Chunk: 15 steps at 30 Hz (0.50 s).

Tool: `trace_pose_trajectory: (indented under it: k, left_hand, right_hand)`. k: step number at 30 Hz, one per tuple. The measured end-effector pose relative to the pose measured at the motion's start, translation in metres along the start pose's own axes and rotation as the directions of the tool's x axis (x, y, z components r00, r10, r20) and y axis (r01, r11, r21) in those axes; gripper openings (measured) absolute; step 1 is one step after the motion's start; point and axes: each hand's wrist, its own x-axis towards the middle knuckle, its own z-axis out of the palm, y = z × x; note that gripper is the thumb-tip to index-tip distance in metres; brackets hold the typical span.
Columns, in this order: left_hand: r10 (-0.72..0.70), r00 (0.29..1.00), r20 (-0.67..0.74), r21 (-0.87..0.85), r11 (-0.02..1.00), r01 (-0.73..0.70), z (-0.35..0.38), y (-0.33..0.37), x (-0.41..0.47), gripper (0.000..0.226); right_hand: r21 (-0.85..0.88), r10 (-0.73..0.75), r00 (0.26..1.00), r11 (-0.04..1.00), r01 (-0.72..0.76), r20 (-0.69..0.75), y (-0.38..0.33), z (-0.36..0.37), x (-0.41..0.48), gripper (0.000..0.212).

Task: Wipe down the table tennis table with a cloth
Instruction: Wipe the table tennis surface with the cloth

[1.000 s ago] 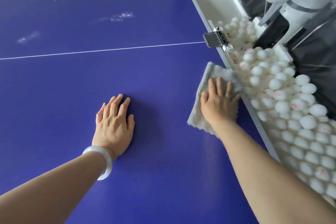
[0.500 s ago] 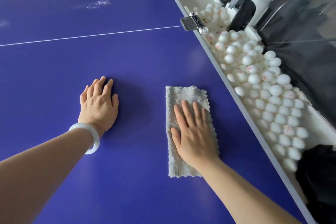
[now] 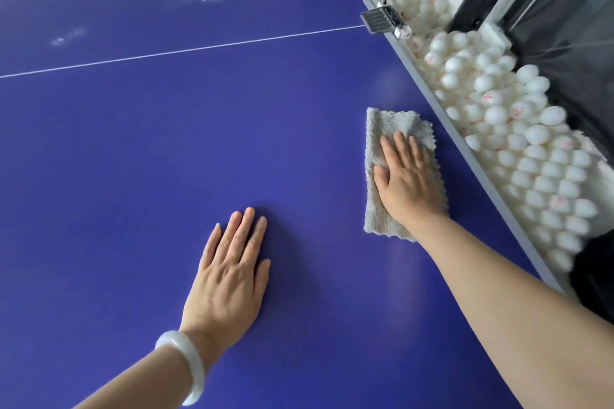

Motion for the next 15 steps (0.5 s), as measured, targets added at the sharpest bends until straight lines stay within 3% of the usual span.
trace_pose_trajectory:
  k: [2,3,5,7,8,9,10,12,15]
  left_hand:
    - [-0.02,1.0,0.002,0.009,1.0,0.02,-0.004,0.002,0.002,0.06]
    - [-0.017,1.0,0.008,0.009,1.0,0.017,-0.005,0.004,0.003,0.06]
    - [-0.004,1.0,0.018,0.005,1.0,0.004,-0.007,0.004,0.004,0.059]
    - [-0.002,1.0,0.019,-0.003,1.0,0.002,-0.009,0.003,0.004,0.059]
    - [-0.002,1.0,0.019,-0.004,1.0,0.002,-0.008,0.002,0.003,0.059]
    - [-0.003,1.0,0.017,-0.005,1.0,0.003,-0.008,0.002,0.003,0.059]
    - [-0.005,1.0,0.014,-0.009,1.0,0.005,-0.008,0.002,0.004,0.059]
    - [-0.015,1.0,0.006,-0.017,1.0,0.015,-0.006,0.003,0.004,0.06]
    - [-0.021,1.0,-0.004,-0.029,0.999,0.021,-0.005,0.004,0.003,0.062]
  right_hand:
    - [0.04,0.164,0.986,0.986,-0.163,-0.022,-0.028,-0.001,-0.018,0.059]
    - [0.058,0.168,0.985,0.984,-0.166,-0.033,-0.048,0.0,-0.033,0.06]
    - [0.096,-0.068,0.996,0.993,0.073,-0.057,-0.084,0.008,-0.077,0.06]
    - [0.078,-0.412,0.911,0.908,0.412,-0.016,-0.088,0.018,-0.119,0.059]
    - [0.067,-0.492,0.87,0.869,0.491,0.008,-0.069,0.018,-0.122,0.059]
    - [0.05,-0.482,0.876,0.875,0.482,-0.006,-0.042,0.017,-0.119,0.058]
    - [0.021,-0.384,0.923,0.923,0.385,-0.031,-0.011,0.017,-0.113,0.059]
    - [-0.022,-0.016,0.999,1.0,0.015,-0.045,0.05,0.007,-0.101,0.059]
    - [-0.001,0.42,0.907,0.908,-0.42,-0.028,0.079,-0.004,-0.104,0.061]
